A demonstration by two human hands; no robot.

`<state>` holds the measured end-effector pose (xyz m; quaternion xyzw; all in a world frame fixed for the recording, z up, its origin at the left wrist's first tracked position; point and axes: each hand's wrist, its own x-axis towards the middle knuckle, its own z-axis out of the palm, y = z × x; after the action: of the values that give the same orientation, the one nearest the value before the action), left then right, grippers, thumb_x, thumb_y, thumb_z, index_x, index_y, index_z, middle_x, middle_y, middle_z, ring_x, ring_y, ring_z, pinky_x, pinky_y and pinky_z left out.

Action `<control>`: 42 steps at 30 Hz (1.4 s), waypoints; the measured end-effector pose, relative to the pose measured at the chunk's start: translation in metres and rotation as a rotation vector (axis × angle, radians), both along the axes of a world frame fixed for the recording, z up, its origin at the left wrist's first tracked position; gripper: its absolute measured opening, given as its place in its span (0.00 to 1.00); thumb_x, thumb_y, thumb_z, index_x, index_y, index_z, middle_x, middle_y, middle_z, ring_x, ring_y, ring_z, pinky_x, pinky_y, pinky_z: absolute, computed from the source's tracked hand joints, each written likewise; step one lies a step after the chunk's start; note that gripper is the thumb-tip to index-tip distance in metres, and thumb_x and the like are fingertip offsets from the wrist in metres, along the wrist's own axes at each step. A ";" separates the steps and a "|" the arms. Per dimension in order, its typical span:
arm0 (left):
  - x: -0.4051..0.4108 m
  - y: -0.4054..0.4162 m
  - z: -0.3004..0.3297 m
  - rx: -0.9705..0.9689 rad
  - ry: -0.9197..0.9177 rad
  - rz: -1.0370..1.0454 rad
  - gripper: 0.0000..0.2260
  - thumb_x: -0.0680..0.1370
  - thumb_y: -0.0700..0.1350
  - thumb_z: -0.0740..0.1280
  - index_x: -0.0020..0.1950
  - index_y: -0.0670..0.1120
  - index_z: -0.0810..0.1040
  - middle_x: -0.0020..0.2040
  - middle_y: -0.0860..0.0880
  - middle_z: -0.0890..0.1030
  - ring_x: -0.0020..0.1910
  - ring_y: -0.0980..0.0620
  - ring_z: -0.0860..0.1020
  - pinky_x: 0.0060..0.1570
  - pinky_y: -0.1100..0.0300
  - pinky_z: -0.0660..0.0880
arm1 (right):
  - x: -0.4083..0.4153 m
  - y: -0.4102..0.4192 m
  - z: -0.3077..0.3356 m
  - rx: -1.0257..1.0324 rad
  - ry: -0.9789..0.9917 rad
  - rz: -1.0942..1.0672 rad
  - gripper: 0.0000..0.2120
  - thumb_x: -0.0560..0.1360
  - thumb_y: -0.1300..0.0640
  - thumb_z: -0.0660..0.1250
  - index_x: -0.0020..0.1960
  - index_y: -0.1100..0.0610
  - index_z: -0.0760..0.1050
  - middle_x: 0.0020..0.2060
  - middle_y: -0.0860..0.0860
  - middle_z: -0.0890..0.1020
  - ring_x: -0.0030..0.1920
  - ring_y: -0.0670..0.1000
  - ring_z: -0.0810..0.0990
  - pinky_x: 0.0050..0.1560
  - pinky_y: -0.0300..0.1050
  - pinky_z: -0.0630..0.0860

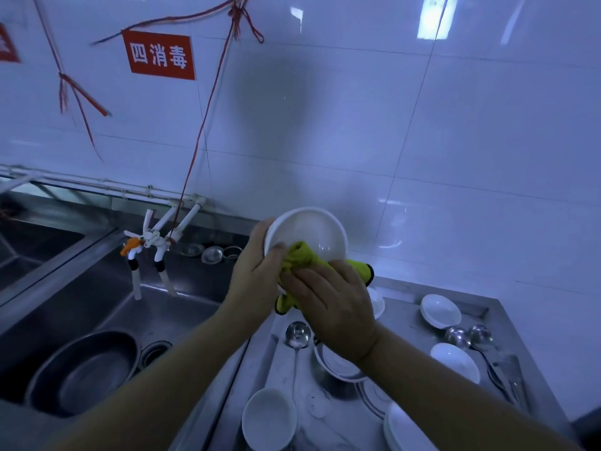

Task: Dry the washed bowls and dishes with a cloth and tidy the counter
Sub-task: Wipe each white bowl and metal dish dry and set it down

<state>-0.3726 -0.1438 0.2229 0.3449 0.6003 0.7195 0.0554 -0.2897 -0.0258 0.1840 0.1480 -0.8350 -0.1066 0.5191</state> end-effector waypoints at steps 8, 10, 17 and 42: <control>-0.029 -0.011 0.036 -0.639 0.202 -0.296 0.17 0.68 0.47 0.61 0.56 0.50 0.77 0.49 0.46 0.79 0.45 0.49 0.77 0.43 0.56 0.72 | 0.015 0.047 0.022 0.424 -0.137 0.156 0.05 0.75 0.62 0.69 0.46 0.58 0.83 0.43 0.53 0.84 0.45 0.54 0.82 0.58 0.52 0.76; -0.023 -0.009 0.030 -0.460 0.079 -0.206 0.13 0.69 0.48 0.64 0.53 0.58 0.76 0.48 0.52 0.79 0.44 0.55 0.78 0.44 0.58 0.74 | 0.014 0.041 0.024 0.311 -0.112 0.085 0.06 0.76 0.63 0.68 0.45 0.58 0.83 0.42 0.54 0.84 0.44 0.55 0.82 0.55 0.51 0.76; 0.009 0.005 -0.006 -0.022 -0.019 0.029 0.17 0.74 0.47 0.59 0.62 0.56 0.69 0.50 0.54 0.77 0.48 0.52 0.77 0.46 0.50 0.77 | 0.014 0.002 0.014 -0.010 -0.058 -0.091 0.07 0.77 0.62 0.67 0.51 0.59 0.83 0.46 0.53 0.84 0.47 0.54 0.82 0.50 0.50 0.74; -0.006 -0.011 0.017 -0.248 0.086 -0.272 0.16 0.70 0.45 0.59 0.55 0.56 0.77 0.55 0.50 0.79 0.51 0.56 0.77 0.48 0.66 0.74 | 0.041 0.009 0.021 0.290 -0.356 -0.043 0.14 0.79 0.62 0.60 0.60 0.56 0.80 0.61 0.53 0.80 0.64 0.53 0.77 0.65 0.50 0.72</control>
<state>-0.3787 -0.1543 0.2396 0.4438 0.6340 0.6105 0.1683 -0.2487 -0.0170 0.2050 0.2197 -0.8924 -0.2086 0.3343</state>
